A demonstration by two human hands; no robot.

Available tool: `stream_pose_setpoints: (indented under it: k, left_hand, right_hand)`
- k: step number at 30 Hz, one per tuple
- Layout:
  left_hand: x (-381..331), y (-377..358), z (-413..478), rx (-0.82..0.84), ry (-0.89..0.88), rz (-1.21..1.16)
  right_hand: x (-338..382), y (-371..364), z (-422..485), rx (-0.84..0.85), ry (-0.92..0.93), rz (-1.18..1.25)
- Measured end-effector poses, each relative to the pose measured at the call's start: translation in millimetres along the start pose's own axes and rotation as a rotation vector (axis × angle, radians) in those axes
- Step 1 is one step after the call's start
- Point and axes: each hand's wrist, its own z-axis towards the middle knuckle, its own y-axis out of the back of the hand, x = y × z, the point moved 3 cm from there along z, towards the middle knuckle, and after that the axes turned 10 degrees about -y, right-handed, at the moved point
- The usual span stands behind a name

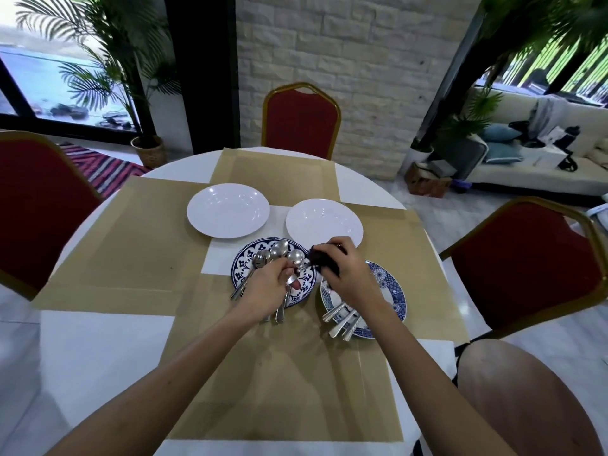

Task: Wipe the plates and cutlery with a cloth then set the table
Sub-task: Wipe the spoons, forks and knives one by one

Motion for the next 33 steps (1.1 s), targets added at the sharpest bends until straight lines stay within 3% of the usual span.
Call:
stream_pose_setpoints:
  k: [3,8,12,15,18,20,22,27,33]
  left_hand:
    - [3.3,2.6,-0.9,0.041,0.025,-0.01]
    - [3.3,8.3,-2.4,0.117,0.038,0.013]
    - [-2.7,7.0,-4.7,0.193,-0.084,0.226]
    - [-9.4,9.3,-5.4,0.179,-0.247,0.503]
    - [-15.8,7.8,-1.1,0.125,-0.273,0.523]
    - [-16.0,4.8,2.2,0.094,-0.228,0.427]
    - [-16.0,-0.5,4.3,0.096,-0.115,0.162]
    - [-17.7,-6.6,-2.5,0.096,0.129,-0.367]
    - [-5.9,10.6,-3.3,0.162,0.132,-0.424]
  right_hand:
    - [-16.7,14.7,11.9,0.001,-0.13,-0.043]
    - [-15.8,17.9,10.7,0.32,0.016,-0.313]
    - [-15.6,26.7,14.4,0.263,-0.013,-0.5]
    - [-19.6,34.0,19.6,0.286,-0.105,-0.47]
    - [-24.4,35.5,22.1,0.246,-0.167,-0.389]
    - [-21.9,32.3,20.6,0.178,-0.192,-0.347]
    - [-11.9,21.8,14.7,0.135,-0.194,-0.368]
    - [5.1,-11.8,-7.4,0.118,-0.03,-0.411]
    - [-27.5,10.6,0.6,0.039,-0.202,-0.462]
